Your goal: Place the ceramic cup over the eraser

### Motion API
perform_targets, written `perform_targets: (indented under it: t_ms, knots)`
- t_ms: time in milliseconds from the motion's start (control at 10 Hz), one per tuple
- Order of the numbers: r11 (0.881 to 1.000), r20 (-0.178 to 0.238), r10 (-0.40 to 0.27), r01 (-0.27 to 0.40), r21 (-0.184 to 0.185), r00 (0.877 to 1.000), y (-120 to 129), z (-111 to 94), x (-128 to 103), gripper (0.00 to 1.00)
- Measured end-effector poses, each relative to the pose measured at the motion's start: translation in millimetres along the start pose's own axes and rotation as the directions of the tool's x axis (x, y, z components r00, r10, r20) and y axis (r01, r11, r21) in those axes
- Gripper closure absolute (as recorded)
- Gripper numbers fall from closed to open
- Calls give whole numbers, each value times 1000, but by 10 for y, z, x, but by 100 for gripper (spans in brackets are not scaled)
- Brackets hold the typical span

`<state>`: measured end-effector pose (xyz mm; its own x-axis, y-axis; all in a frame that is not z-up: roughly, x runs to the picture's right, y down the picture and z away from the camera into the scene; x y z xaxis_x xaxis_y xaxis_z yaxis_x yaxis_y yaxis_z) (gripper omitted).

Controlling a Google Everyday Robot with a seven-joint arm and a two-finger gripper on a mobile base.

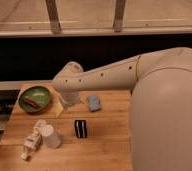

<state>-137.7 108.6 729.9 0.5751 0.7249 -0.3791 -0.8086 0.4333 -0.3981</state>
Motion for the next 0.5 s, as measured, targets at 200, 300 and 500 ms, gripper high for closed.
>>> perform_targets:
  t_ms: [200,300,500]
  knots:
    - [996,20,-90,89,5,996,406,-104,32,20]
    - [993,29,-119,119,9,992,542,-182,48,20]
    - [986,37,-167,166,19,985,762,-303,104,20]
